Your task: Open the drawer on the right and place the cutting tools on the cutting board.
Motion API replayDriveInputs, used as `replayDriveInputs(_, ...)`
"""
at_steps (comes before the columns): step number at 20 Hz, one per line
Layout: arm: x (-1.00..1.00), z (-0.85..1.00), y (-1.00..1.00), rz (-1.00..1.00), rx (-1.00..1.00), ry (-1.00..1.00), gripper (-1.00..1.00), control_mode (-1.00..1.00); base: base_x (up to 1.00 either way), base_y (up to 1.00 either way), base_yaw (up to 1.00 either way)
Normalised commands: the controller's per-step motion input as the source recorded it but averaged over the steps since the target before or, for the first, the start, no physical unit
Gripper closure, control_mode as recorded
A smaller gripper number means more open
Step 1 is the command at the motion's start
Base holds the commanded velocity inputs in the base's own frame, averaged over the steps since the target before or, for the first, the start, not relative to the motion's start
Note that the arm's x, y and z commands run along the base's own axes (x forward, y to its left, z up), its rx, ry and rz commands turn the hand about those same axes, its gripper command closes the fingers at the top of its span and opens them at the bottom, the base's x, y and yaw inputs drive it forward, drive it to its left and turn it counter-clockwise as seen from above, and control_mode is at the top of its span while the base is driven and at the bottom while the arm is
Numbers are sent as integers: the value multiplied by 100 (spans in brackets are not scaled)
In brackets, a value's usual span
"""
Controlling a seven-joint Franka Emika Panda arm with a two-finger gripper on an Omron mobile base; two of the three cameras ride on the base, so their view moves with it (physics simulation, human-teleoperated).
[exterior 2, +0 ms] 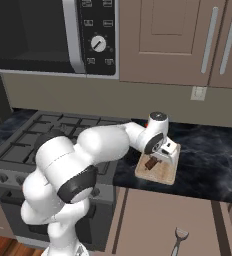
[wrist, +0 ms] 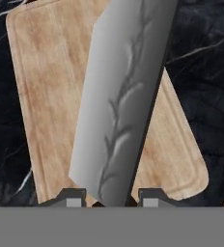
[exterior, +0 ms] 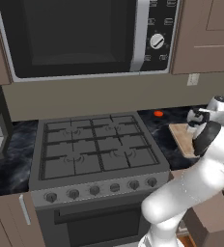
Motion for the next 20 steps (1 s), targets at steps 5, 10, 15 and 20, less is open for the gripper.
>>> replayDriveInputs(5,65,-12,-12,0,0,0,100,-100,0,0,0)
replayDriveInputs(10,53,-36,-9,0,0,-2,100,-100,0,0,0)
replayDriveInputs(15,15,-22,-1,0,0,-1,-100,-100,0,0,0)
replayDriveInputs(20,0,21,0,0,0,-3,-100,-100,0,0,0)
